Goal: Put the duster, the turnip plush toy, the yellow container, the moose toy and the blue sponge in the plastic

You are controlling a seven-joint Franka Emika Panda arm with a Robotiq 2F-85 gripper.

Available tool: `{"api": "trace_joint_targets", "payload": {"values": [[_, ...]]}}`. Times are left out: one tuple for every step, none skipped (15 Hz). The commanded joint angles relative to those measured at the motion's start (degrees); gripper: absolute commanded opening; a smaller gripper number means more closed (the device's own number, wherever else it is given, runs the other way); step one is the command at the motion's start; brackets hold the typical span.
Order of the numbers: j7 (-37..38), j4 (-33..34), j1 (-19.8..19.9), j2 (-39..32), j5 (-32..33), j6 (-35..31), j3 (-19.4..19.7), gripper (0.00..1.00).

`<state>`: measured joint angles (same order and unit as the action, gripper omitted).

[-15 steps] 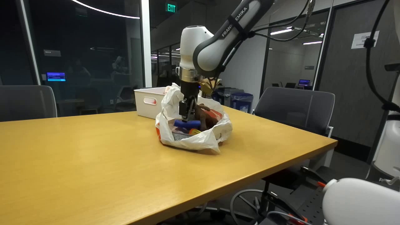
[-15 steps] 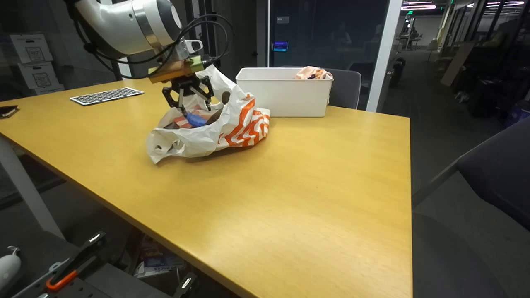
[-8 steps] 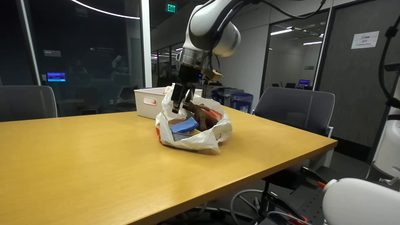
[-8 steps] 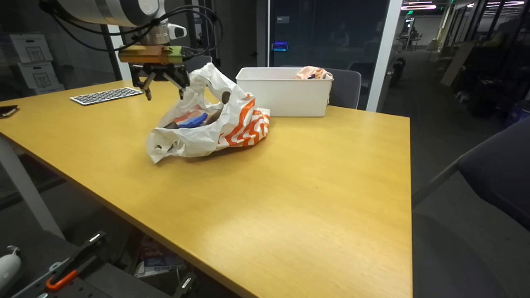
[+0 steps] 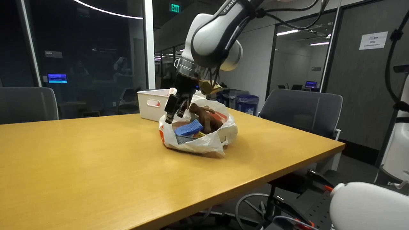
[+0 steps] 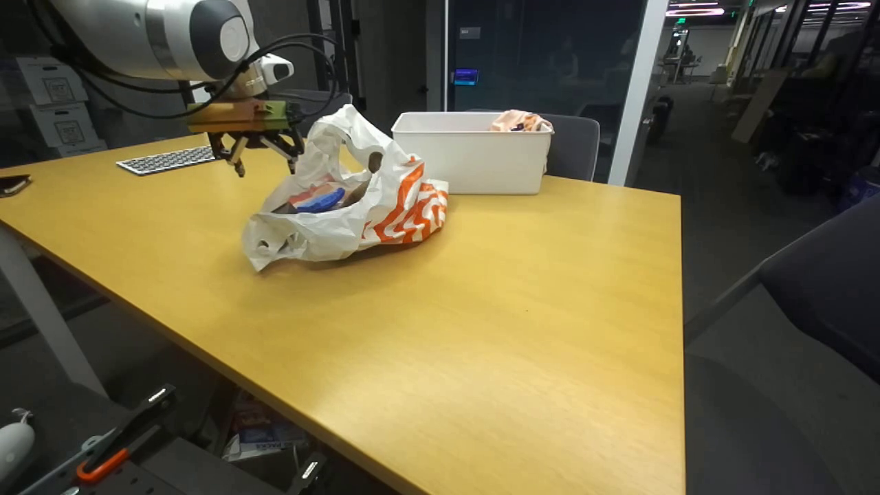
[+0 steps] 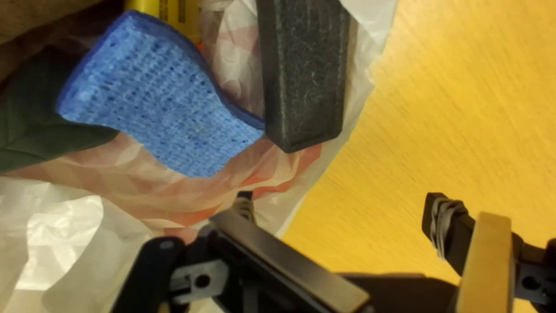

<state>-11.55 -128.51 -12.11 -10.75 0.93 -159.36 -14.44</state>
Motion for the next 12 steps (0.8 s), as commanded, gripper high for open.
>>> {"api": "trace_joint_targets", "payload": {"values": [[9.63,2.34,-3.03,-3.94,10.89,-3.81,5.02,1.0],[12.52,3.27,-4.16,-5.29,14.5,-3.96,6.97,1.0],[14.39,4.44,-4.85,-6.62,16.43,-3.36,7.96,1.0],[16.31,5.39,-5.54,-7.83,17.93,-2.73,8.84,1.0],[17.39,6.39,-6.1,-8.94,18.38,-2.11,9.02,1.0],[18.07,7.08,-6.84,-9.85,18.49,-1.89,9.3,1.0],[18.41,7.68,-7.36,-10.56,18.21,-1.52,9.11,1.0],[19.08,8.37,-8.24,-11.47,18.61,-1.57,9.61,1.0],[19.15,9.12,-8.78,-12.25,18.32,-1.07,9.65,1.0],[19.63,9.61,-9.4,-12.83,18.15,-0.88,9.86,1.0],[19.98,10.16,-10.03,-13.44,18.47,-1.05,10.33,0.75],[20.3,10.5,-10.73,-13.85,19.01,-1.1,11.02,0.75]]}}
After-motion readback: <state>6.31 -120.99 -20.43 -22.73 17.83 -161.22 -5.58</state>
